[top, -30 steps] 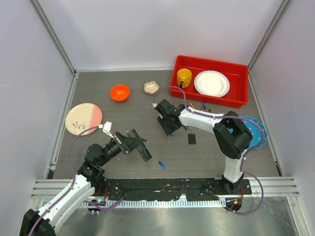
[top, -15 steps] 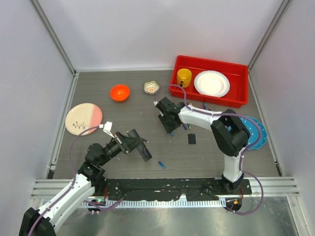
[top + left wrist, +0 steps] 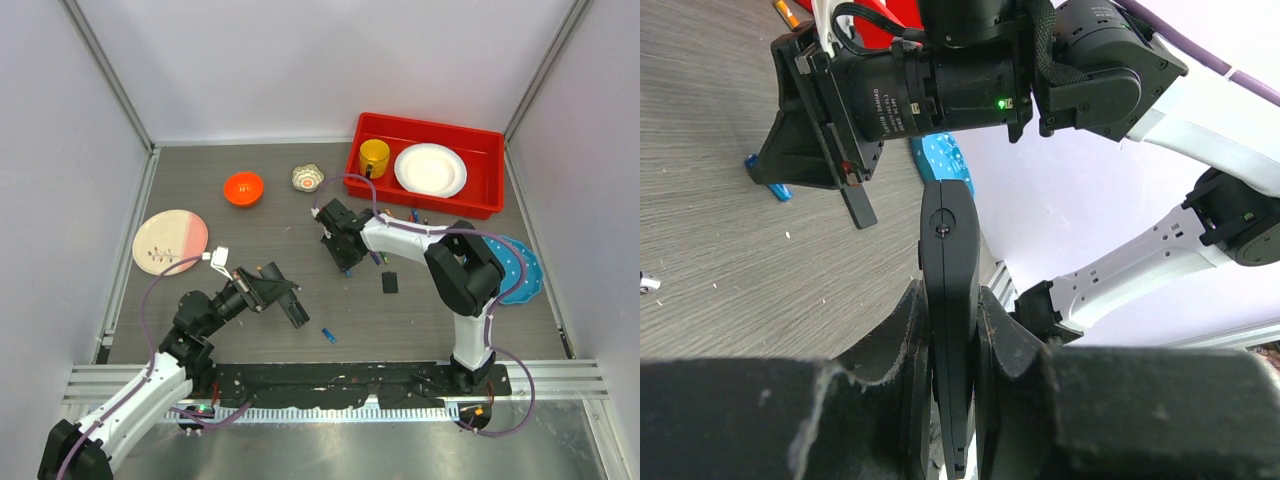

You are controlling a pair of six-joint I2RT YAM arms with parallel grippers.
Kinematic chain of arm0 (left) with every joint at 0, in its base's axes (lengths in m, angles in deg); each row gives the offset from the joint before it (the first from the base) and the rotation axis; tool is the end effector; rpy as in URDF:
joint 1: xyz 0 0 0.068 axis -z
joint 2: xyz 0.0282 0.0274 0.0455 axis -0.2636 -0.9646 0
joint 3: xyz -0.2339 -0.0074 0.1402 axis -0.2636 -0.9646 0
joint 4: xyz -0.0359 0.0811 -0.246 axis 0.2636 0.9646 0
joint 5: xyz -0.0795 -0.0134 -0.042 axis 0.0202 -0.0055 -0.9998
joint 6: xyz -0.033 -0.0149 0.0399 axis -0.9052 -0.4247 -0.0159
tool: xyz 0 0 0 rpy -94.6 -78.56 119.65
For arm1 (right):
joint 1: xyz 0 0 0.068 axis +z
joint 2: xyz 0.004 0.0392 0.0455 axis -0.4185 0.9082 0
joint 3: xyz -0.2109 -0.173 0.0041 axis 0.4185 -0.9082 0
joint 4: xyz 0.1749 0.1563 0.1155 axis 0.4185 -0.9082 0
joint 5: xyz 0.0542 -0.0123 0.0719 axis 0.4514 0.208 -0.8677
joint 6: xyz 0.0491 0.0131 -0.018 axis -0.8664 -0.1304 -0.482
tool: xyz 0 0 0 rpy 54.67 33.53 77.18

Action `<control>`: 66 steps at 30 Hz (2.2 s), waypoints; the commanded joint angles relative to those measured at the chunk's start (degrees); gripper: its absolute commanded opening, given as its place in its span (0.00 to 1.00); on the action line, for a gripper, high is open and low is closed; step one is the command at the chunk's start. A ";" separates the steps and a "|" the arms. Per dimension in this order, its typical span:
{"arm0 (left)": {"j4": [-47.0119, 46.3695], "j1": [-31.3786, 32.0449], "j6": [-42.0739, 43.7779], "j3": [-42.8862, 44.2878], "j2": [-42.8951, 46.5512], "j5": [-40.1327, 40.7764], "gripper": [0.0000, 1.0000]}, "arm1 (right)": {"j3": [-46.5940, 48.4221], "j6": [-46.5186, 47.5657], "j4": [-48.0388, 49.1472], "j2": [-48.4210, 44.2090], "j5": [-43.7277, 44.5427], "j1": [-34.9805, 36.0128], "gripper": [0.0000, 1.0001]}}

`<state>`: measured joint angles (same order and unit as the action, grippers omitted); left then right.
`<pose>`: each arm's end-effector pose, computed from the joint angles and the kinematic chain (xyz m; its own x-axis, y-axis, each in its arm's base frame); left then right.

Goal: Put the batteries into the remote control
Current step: Pick up the battery from the center of the board, then load the battery into the remote control.

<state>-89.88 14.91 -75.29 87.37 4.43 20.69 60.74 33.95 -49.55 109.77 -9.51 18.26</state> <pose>0.1159 -0.0814 0.1931 -0.6726 -0.5930 -0.4427 0.3665 0.2527 -0.8954 0.2850 0.2619 0.1649 -0.7764 -0.5107 -0.3693 -0.5436 0.8391 -0.0175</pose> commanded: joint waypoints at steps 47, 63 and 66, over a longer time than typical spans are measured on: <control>-60.93 4.87 -11.45 11.45 -49.60 -4.27 0.00 | -18.69 -21.15 16.80 -43.07 12.69 23.88 0.01; -60.93 4.87 -11.54 11.19 -48.81 -4.00 0.00 | -19.56 -20.01 16.09 -41.48 16.56 25.37 0.01; -60.93 4.96 -11.63 11.28 -48.72 -4.09 0.00 | -19.83 -19.75 16.09 -41.48 17.09 25.64 0.01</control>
<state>-135.91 19.55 -87.75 97.58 -46.00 16.93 41.22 13.32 -35.58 67.80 5.09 43.18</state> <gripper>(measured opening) 0.198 0.152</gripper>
